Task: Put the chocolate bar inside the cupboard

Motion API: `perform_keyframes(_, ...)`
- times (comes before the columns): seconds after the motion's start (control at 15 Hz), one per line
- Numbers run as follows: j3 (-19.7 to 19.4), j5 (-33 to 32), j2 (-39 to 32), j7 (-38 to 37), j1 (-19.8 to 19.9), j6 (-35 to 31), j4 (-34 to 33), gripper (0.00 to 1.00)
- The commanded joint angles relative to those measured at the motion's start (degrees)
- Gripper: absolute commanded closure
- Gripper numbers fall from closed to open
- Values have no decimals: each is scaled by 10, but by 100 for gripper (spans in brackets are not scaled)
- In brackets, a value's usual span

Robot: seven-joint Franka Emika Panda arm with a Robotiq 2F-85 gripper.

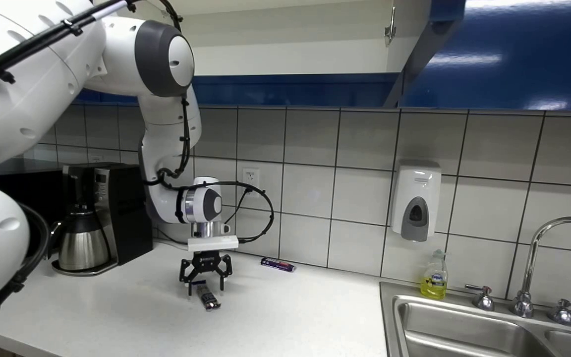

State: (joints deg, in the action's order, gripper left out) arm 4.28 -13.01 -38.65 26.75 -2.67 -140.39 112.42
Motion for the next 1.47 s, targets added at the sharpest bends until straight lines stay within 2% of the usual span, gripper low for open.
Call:
perform_keyframes(0.0,1,-20,-9,-7,-3,17,-17,0)
perform_keyframes(0.27,1,-21,-14,-7,-3,19,-21,0)
perform_keyframes(0.33,1,-19,-15,-7,-2,20,-22,25)
perform_keyframes(0.4,1,-19,-16,-7,-3,20,-23,26)
perform_keyframes(0.93,4,-14,-27,-6,0,27,-35,89)
perform_keyframes(1.0,3,-14,-27,-8,0,30,-37,92)
perform_keyframes(1.4,-4,-12,-9,-48,-10,39,-33,92)
